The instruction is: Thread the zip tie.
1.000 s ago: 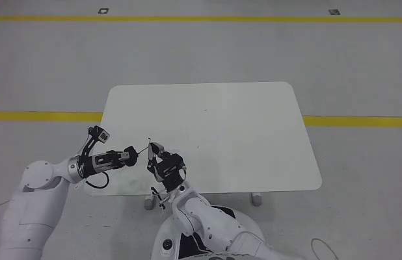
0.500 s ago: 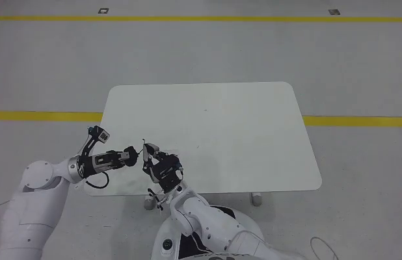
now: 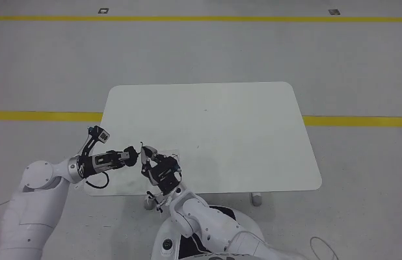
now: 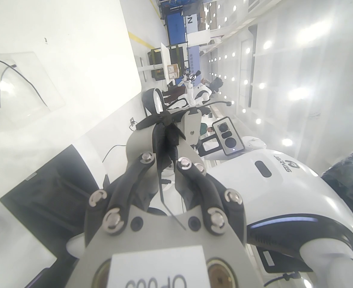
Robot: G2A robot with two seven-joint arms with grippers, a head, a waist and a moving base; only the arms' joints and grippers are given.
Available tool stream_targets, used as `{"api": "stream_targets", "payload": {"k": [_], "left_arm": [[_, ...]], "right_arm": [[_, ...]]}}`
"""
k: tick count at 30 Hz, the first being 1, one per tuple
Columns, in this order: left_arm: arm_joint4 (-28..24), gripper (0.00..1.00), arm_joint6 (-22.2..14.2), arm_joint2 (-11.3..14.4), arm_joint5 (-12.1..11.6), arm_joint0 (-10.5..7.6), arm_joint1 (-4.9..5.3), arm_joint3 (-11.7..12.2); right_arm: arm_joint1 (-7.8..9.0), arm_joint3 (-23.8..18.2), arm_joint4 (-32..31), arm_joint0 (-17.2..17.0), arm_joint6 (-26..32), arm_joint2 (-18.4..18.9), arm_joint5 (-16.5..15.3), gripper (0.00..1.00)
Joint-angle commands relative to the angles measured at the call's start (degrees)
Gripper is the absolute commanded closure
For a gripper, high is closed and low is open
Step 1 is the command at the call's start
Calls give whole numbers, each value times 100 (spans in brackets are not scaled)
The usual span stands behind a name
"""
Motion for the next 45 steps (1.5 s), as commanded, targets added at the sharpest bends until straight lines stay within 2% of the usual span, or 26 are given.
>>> {"api": "stream_targets", "payload": {"k": [1, 39, 40, 41, 42, 45], "left_arm": [[0, 100, 0, 0, 0, 0, 0, 0], [0, 100, 0, 0, 0, 0, 0, 0], [0, 100, 0, 0, 0, 0, 0, 0], [0, 100, 0, 0, 0, 0, 0, 0], [0, 100, 0, 0, 0, 0, 0, 0], [0, 100, 0, 0, 0, 0, 0, 0]], "right_arm": [[-2, 3, 7, 8, 3, -14, -6, 100], [-22, 126, 181, 77, -11, -143, -43, 100], [-22, 127, 179, 77, 3, -144, -47, 90], [-21, 129, 164, 77, 21, -143, -41, 65], [-20, 128, 144, 75, 32, -139, -22, 0], [-8, 96, 77, 42, 10, -91, 30, 0]]}}
